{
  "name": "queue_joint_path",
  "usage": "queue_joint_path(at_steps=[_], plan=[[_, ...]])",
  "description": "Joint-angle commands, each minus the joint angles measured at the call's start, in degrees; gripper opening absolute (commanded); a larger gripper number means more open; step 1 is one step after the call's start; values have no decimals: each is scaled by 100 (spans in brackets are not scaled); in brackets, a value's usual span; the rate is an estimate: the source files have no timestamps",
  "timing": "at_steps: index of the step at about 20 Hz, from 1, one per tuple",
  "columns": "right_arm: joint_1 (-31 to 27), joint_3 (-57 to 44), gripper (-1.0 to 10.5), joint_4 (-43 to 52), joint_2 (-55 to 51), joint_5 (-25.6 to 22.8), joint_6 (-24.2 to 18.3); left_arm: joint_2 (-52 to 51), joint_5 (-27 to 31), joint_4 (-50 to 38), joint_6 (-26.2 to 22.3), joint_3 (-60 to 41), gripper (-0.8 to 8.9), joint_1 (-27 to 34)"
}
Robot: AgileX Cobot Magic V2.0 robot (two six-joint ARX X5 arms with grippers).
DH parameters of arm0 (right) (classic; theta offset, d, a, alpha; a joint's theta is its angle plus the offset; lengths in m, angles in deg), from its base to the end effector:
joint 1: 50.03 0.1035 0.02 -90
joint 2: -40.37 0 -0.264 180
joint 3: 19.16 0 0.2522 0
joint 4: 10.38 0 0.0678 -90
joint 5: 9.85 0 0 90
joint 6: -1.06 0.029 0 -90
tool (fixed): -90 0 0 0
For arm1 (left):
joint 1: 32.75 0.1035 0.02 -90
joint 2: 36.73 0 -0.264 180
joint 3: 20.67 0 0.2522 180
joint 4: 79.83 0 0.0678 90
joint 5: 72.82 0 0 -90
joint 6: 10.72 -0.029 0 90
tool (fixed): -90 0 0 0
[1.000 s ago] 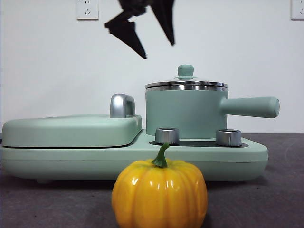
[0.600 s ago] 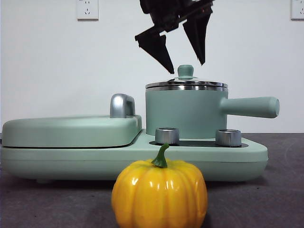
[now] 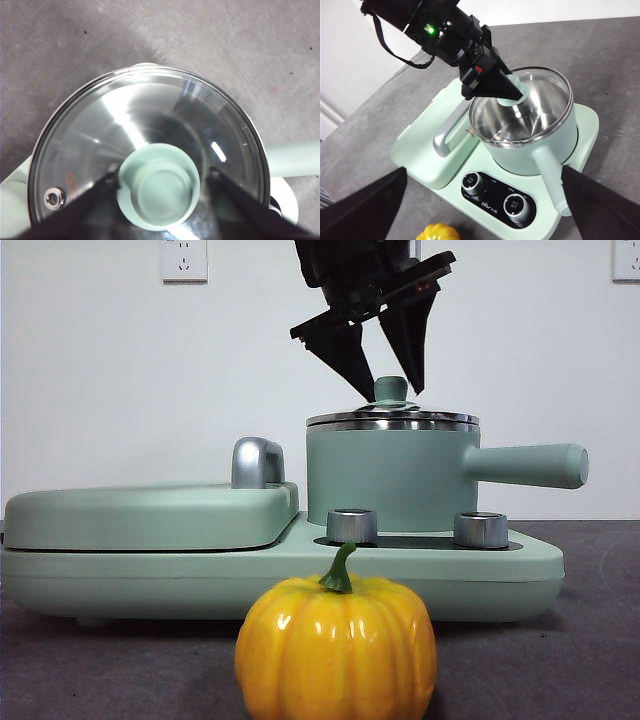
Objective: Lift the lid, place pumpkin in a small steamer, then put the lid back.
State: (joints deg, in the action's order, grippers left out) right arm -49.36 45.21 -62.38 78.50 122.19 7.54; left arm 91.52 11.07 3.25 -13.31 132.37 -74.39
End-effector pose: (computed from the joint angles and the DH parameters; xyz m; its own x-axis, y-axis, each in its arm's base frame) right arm 0.1188 0.0208 0.3392 0.6610 0.6774 -0.3228 -0.5588 0.7314 0.3908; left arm 0.3441 -0.3101 0.3344 0.3199 -0.4268 -0.8459 0.7305 0.6797 -0.0667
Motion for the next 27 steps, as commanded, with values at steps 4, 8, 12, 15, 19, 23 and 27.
queue_joint_path(at_steps=[4,8,12,15,19,23,27], plan=[[7,83,491,46,33,13,81,210,13,24,-109,175,80,-70],[7,83,491,46,33,15,79,208,13,11,-127,179,15,-70],[7,83,491,46,33,11,79,170,13,267,-81,479,15,9],[7,83,491,50,37,-37,50,90,13,492,42,839,15,90],[26,85,491,37,37,-155,59,-321,17,636,50,918,15,199],[470,96,491,-125,125,-208,122,-802,227,949,57,918,15,466],[1473,245,491,-409,551,-564,409,-1311,227,1021,103,916,15,940]])
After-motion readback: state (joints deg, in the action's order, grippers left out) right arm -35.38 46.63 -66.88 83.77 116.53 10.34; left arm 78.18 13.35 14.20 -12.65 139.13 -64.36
